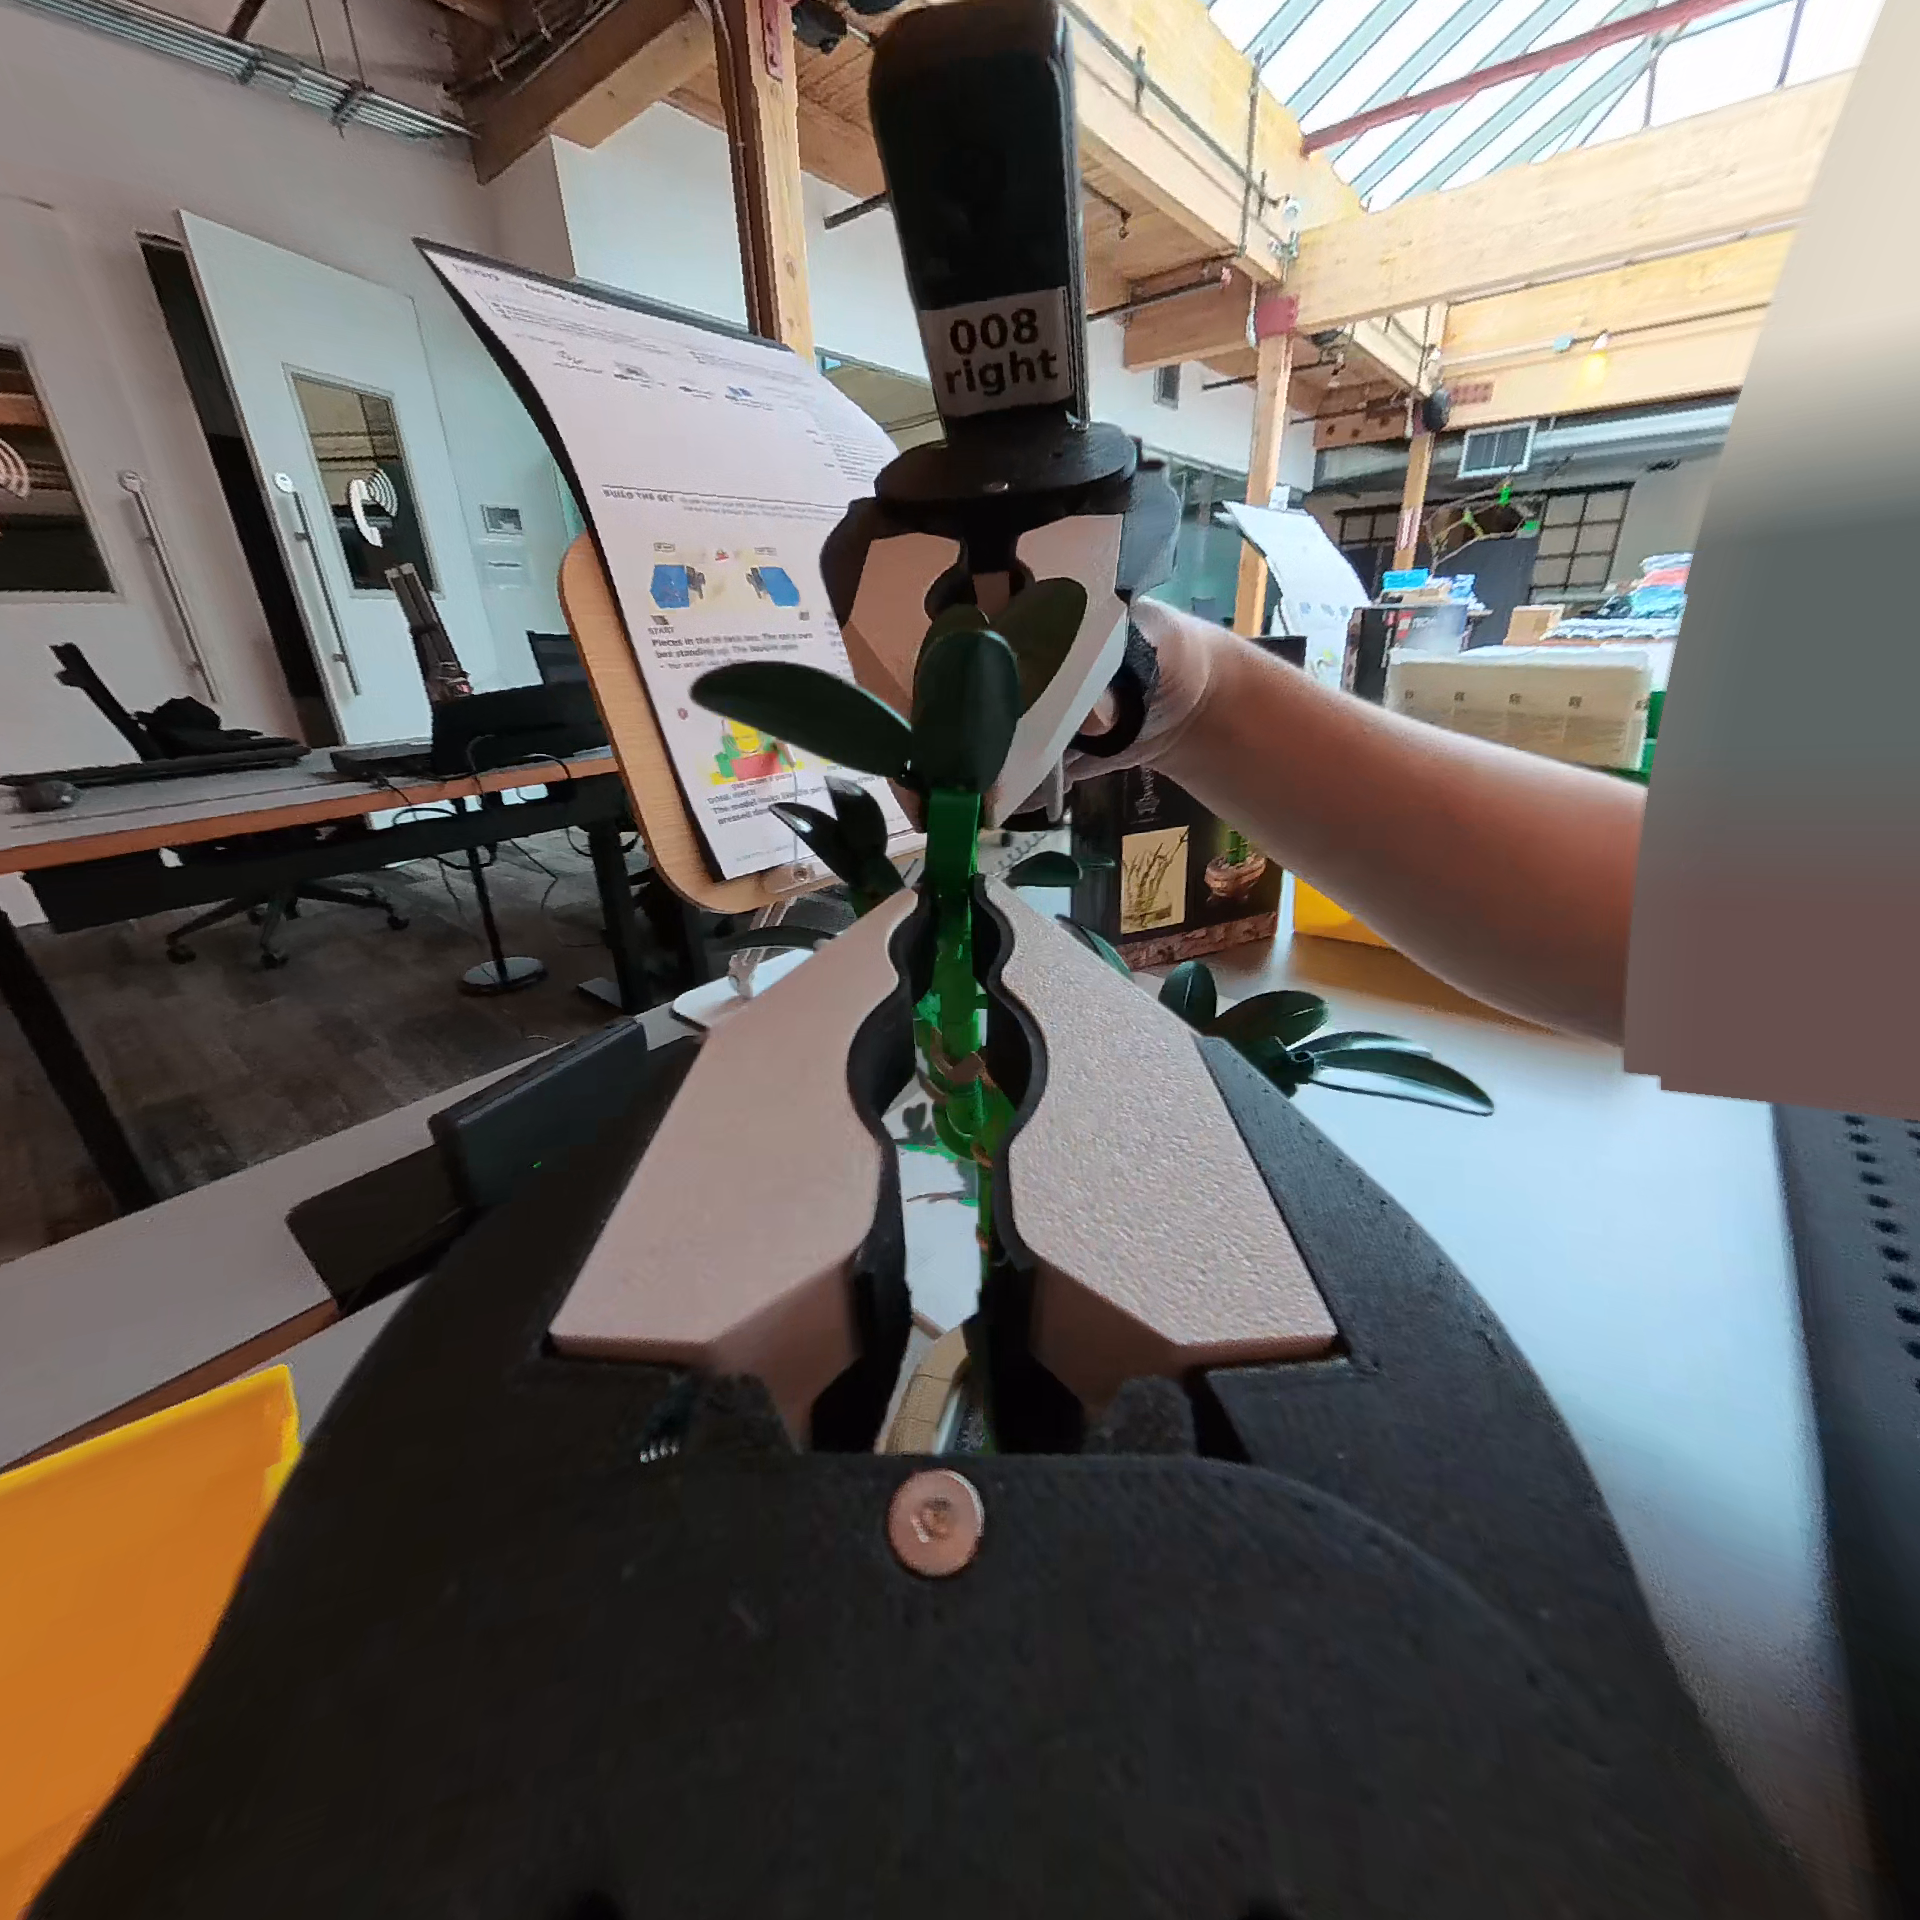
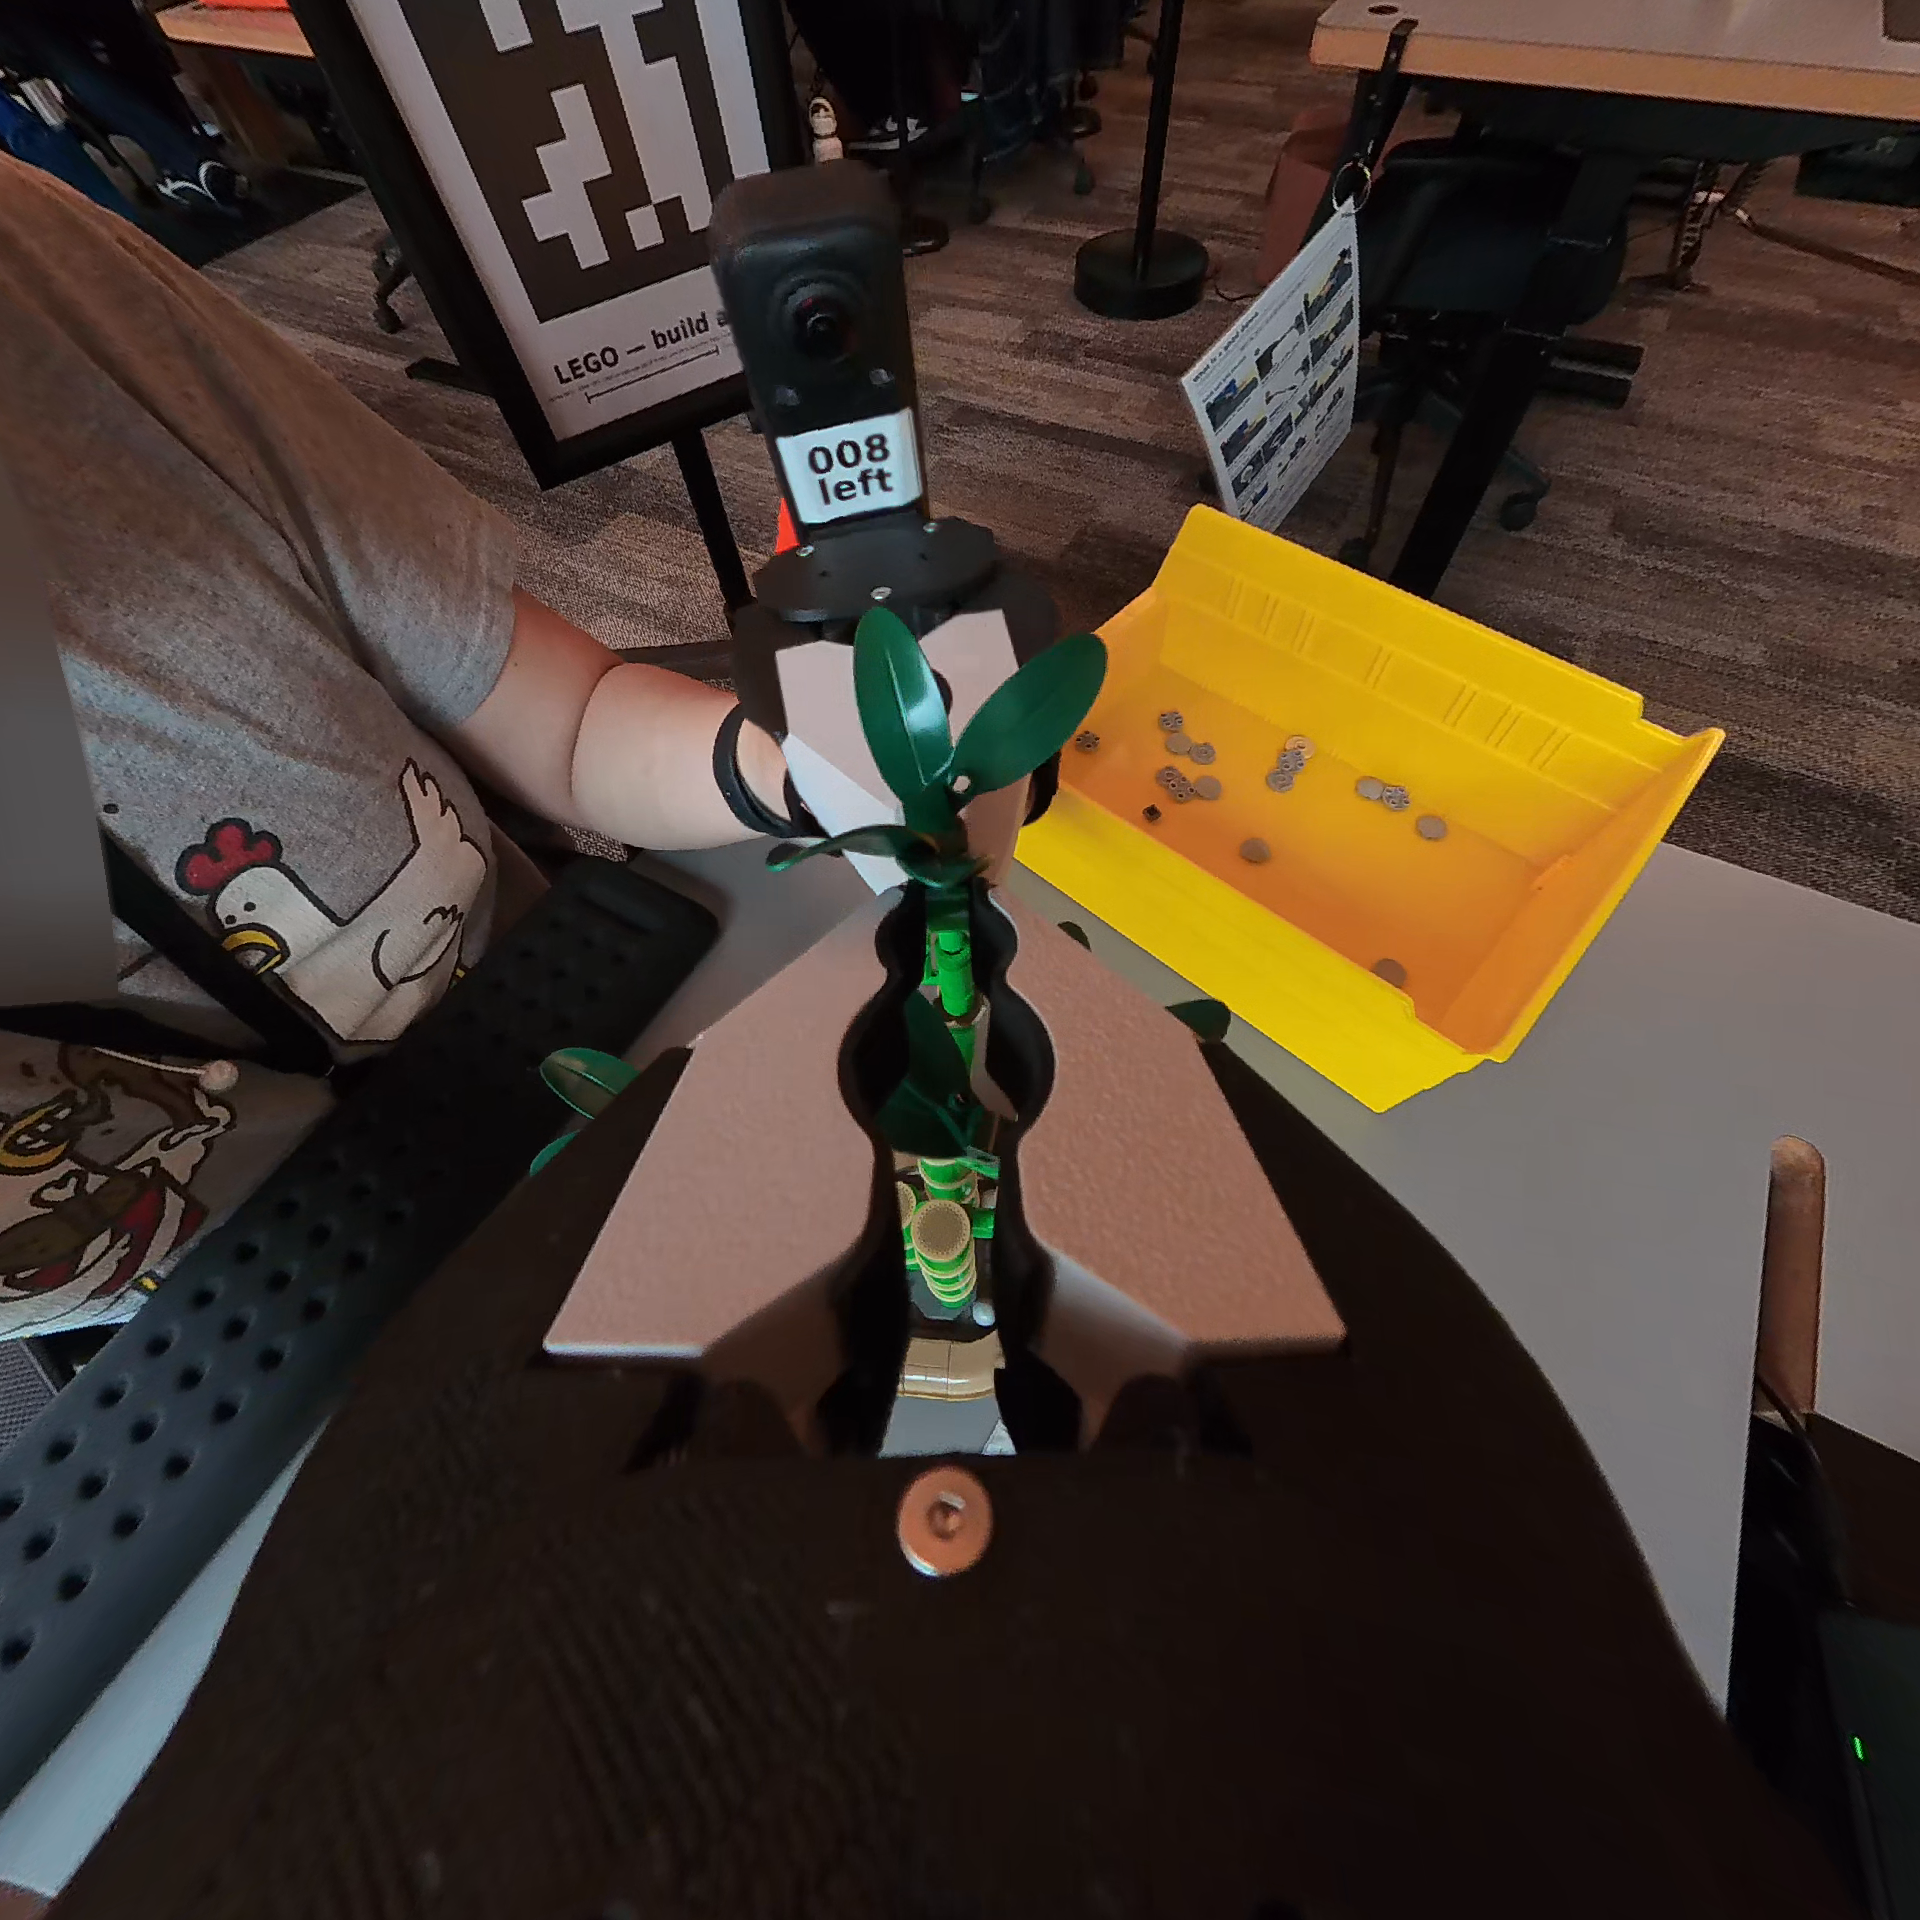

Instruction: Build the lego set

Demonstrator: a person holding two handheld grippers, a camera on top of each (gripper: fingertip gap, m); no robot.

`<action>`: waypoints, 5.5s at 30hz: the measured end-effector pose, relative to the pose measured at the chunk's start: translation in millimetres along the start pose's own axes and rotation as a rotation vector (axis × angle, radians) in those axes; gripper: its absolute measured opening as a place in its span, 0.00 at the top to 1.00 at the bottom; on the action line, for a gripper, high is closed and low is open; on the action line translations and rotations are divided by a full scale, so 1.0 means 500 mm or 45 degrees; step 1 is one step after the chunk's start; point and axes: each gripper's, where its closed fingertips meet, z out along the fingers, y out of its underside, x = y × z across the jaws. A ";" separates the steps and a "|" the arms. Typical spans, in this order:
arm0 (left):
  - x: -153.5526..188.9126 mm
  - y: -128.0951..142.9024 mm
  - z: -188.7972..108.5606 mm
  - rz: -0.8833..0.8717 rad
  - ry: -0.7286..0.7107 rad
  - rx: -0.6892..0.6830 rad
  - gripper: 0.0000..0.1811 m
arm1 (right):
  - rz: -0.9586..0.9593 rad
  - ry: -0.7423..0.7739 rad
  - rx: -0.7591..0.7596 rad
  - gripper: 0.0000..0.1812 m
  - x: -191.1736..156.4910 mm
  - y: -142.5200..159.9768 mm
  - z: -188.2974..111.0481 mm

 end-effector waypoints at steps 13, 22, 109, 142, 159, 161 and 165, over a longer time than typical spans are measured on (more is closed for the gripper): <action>0.000 0.008 0.008 0.003 0.008 -0.039 0.99 | 0.004 -0.003 0.036 0.96 0.002 0.002 -0.003; 0.004 0.009 0.016 0.026 0.016 -0.067 0.99 | -0.047 -0.004 -0.052 0.96 -0.004 0.010 -0.009; -0.011 0.010 0.001 -0.009 -0.090 0.023 0.99 | -0.068 0.189 -1.071 0.94 0.016 0.022 0.016; -0.028 0.011 -0.010 -0.043 -0.132 0.059 0.98 | -0.214 0.338 -0.748 0.82 0.020 -0.029 0.013; -0.026 -0.021 -0.027 -0.045 -0.046 0.073 0.85 | -0.220 0.628 0.301 0.79 -0.040 -0.018 -0.094; -0.030 -0.023 -0.027 -0.041 -0.053 0.073 0.86 | -0.173 0.554 0.387 0.79 -0.048 -0.011 -0.091; -0.028 -0.028 -0.025 -0.092 -0.026 0.083 0.86 | -0.088 0.480 0.420 0.81 -0.030 -0.017 -0.080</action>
